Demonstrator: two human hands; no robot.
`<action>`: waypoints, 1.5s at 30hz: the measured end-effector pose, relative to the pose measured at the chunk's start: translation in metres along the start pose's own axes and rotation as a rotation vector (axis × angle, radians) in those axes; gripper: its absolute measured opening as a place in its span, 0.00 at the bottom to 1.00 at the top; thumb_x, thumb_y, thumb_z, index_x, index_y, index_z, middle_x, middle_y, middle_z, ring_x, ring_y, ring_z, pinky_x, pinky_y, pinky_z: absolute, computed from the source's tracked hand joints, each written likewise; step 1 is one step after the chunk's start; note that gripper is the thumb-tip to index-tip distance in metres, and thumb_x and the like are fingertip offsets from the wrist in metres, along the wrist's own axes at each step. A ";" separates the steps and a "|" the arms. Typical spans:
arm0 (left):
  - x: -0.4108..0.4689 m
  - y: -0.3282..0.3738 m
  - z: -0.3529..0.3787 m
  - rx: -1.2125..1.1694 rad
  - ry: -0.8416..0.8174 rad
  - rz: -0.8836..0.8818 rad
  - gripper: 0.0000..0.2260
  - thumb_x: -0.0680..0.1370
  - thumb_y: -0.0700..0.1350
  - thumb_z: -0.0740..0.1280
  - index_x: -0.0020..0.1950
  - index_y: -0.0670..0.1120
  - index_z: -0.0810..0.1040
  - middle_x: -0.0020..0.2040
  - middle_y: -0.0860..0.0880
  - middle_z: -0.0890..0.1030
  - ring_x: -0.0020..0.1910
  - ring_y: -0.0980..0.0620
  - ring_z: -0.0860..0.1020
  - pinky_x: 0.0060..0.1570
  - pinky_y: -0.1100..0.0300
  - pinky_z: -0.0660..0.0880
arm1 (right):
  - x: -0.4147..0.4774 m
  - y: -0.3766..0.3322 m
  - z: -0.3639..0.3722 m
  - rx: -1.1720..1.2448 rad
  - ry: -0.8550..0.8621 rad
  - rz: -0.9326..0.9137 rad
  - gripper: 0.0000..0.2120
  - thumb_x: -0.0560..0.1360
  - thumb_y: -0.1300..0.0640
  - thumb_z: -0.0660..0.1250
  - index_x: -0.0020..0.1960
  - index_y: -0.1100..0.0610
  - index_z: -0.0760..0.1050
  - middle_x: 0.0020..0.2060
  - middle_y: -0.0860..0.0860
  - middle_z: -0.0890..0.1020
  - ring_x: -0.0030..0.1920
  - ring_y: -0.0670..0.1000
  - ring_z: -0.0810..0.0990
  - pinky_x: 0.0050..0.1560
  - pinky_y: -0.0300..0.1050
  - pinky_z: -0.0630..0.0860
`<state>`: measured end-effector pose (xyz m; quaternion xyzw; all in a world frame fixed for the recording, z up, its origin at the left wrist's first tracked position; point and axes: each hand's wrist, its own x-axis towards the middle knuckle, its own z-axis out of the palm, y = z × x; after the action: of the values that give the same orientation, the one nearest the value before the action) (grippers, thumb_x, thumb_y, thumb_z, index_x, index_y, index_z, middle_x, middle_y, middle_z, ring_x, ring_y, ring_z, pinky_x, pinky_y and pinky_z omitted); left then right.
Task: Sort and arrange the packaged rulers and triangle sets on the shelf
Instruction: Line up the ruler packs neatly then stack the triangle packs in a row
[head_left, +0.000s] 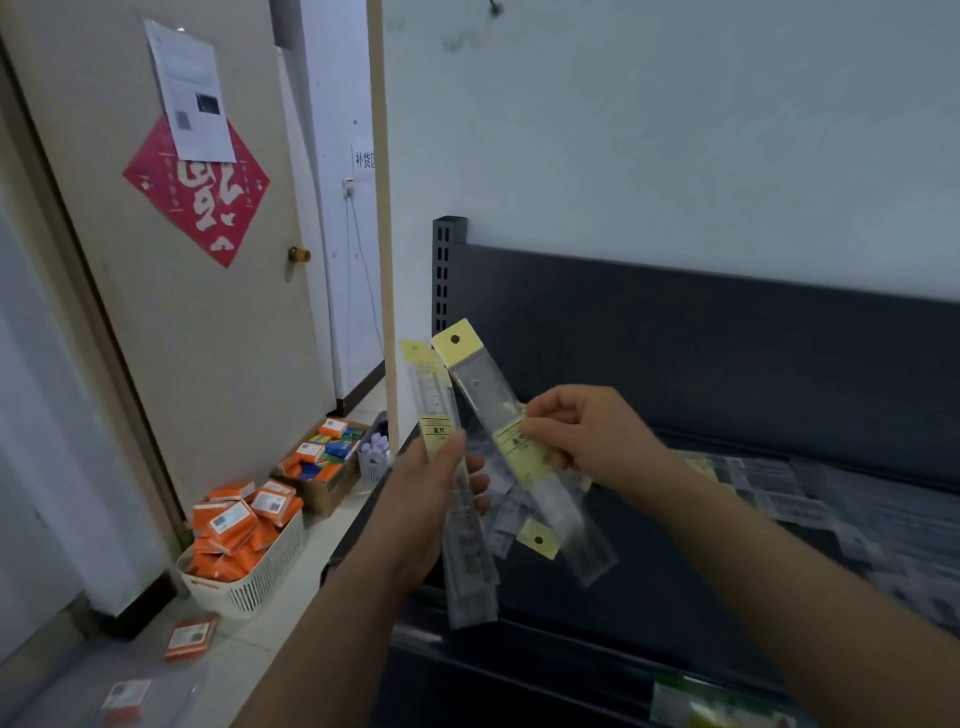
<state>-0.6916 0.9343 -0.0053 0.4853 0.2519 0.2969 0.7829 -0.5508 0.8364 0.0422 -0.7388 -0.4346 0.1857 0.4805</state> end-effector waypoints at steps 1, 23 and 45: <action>0.000 0.001 0.004 0.024 -0.034 0.021 0.10 0.81 0.46 0.61 0.60 0.43 0.73 0.46 0.42 0.77 0.40 0.48 0.77 0.41 0.54 0.77 | 0.002 0.001 0.006 0.069 0.018 0.038 0.03 0.74 0.61 0.70 0.47 0.61 0.79 0.26 0.49 0.78 0.24 0.44 0.72 0.28 0.35 0.71; 0.044 0.013 -0.029 0.573 0.055 0.035 0.11 0.80 0.40 0.63 0.62 0.45 0.71 0.48 0.41 0.81 0.39 0.47 0.84 0.37 0.52 0.80 | -0.029 0.058 -0.009 -0.699 -0.331 -0.176 0.18 0.82 0.60 0.54 0.70 0.53 0.70 0.70 0.45 0.69 0.69 0.45 0.65 0.68 0.36 0.62; 0.021 0.002 -0.035 0.445 -0.021 -0.075 0.08 0.80 0.35 0.57 0.56 0.38 0.74 0.42 0.37 0.82 0.37 0.43 0.81 0.42 0.44 0.80 | -0.030 0.063 0.017 -0.620 -0.042 -0.013 0.10 0.78 0.50 0.63 0.50 0.55 0.77 0.52 0.51 0.75 0.52 0.49 0.72 0.53 0.46 0.73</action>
<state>-0.7013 0.9713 -0.0200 0.6394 0.3209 0.1999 0.6695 -0.5502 0.8111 -0.0254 -0.8433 -0.4852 0.0563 0.2243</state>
